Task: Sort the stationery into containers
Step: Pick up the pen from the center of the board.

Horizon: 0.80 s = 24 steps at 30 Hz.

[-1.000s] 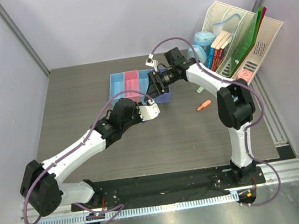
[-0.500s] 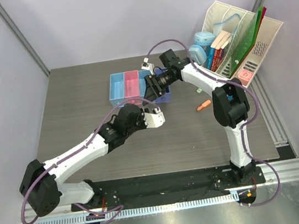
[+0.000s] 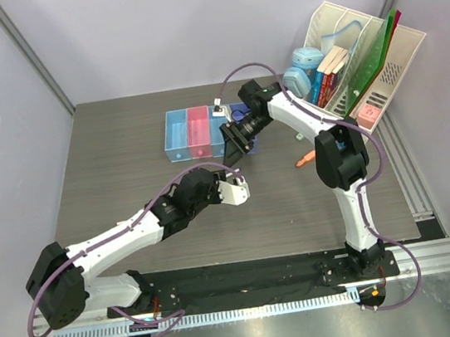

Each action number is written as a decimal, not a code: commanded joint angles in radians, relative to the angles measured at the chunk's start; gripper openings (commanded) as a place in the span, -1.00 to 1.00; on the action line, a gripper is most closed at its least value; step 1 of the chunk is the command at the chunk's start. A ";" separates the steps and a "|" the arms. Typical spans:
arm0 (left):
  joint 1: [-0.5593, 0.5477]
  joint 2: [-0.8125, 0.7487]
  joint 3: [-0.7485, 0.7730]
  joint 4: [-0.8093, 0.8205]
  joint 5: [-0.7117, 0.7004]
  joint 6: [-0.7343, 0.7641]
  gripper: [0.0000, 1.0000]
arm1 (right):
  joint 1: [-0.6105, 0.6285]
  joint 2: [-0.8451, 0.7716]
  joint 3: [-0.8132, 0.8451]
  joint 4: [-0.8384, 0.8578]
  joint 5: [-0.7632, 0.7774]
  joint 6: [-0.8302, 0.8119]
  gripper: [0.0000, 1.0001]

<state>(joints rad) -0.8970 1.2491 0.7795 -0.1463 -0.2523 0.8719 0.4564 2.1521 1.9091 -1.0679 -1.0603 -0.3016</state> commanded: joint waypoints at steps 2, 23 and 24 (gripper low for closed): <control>-0.026 -0.013 0.012 0.076 -0.027 0.024 -1.00 | 0.030 0.012 0.025 -0.087 -0.020 -0.077 0.27; -0.052 0.015 -0.006 0.080 -0.033 0.024 -1.00 | 0.083 0.025 0.045 -0.109 -0.004 -0.087 -0.17; -0.052 0.018 -0.006 0.079 -0.033 0.024 -1.00 | 0.088 0.023 0.045 -0.107 -0.004 -0.087 -0.23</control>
<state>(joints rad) -0.9409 1.2617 0.7784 -0.1154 -0.2729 0.8810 0.5228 2.1742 1.9095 -1.1625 -1.0603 -0.3817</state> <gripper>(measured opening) 0.262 0.434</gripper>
